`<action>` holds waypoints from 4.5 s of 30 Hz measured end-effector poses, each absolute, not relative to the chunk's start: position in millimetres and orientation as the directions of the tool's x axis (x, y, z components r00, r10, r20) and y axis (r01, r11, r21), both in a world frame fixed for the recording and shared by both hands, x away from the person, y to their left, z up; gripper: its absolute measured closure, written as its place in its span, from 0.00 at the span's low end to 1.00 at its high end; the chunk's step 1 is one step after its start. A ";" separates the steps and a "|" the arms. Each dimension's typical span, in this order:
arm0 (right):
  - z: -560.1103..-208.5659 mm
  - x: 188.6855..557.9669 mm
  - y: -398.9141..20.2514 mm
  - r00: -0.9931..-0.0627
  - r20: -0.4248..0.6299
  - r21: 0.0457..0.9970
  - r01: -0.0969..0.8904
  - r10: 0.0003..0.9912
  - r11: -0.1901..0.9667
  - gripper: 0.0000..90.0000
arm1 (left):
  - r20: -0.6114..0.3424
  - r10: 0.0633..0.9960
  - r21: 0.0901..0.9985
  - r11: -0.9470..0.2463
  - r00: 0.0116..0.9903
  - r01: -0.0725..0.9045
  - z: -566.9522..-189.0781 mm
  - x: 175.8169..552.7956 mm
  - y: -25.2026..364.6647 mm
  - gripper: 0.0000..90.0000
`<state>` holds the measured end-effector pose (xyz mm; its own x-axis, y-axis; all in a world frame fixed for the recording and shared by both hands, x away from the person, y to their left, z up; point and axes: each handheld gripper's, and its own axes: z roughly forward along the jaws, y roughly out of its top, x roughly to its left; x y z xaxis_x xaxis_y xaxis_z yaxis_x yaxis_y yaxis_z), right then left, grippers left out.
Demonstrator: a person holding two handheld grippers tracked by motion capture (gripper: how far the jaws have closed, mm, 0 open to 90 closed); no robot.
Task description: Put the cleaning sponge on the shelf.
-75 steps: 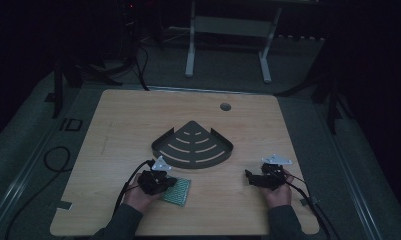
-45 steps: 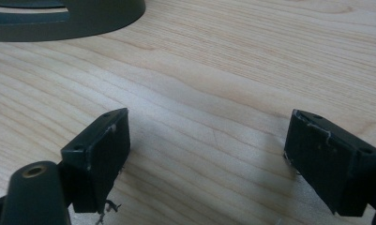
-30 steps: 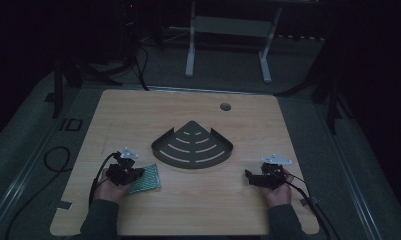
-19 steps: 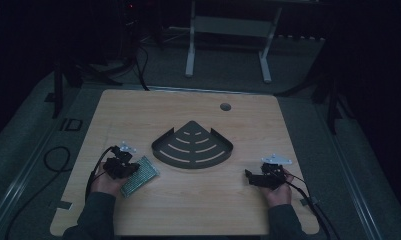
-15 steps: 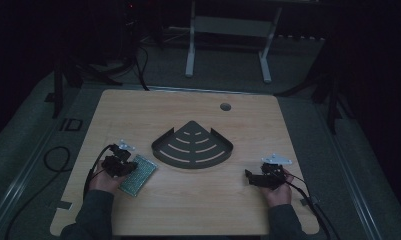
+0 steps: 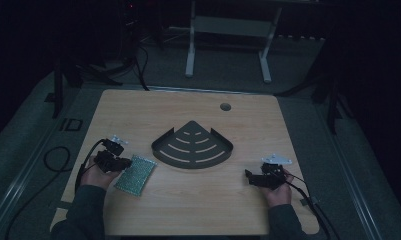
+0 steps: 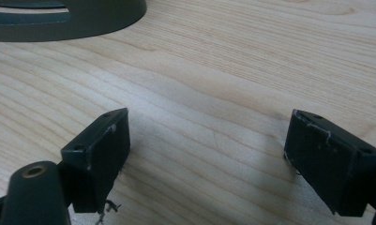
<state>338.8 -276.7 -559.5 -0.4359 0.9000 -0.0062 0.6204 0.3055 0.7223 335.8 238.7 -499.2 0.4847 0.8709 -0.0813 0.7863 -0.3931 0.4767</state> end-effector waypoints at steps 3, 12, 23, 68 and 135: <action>-559.5 338.8 -276.7 -0.436 -0.006 0.722 0.620 0.900 0.305 0.16 | -0.098 0.869 0.454 -0.395 0.485 0.799 -497.7 338.3 240.0 0.90; -559.6 338.8 -276.8 -0.436 -0.006 0.723 0.620 0.900 0.305 0.16 | -0.166 0.873 0.361 -0.378 0.458 0.853 -501.2 348.2 243.4 0.86; -559.5 338.8 -276.8 -0.436 -0.006 0.722 0.620 0.900 0.306 0.16 | -0.247 0.873 0.301 -0.342 0.420 0.890 -505.5 361.2 251.5 0.84; -559.5 338.8 -276.8 -0.436 -0.006 0.722 0.620 0.900 0.306 0.16 | -0.337 0.835 0.166 -0.401 0.434 0.901 -511.3 380.7 255.1 1.00; -559.6 339.2 -276.7 -0.437 -0.006 0.722 0.620 0.899 0.306 0.16 | -0.310 0.796 0.317 -0.429 0.520 0.846 -426.7 396.3 246.7 1.00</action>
<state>339.2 -276.7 -559.6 -0.4369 0.8995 -0.0062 0.6200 0.3062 0.7224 396.3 246.7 -426.7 0.5200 0.7960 -0.3098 0.8458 -0.4291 0.3170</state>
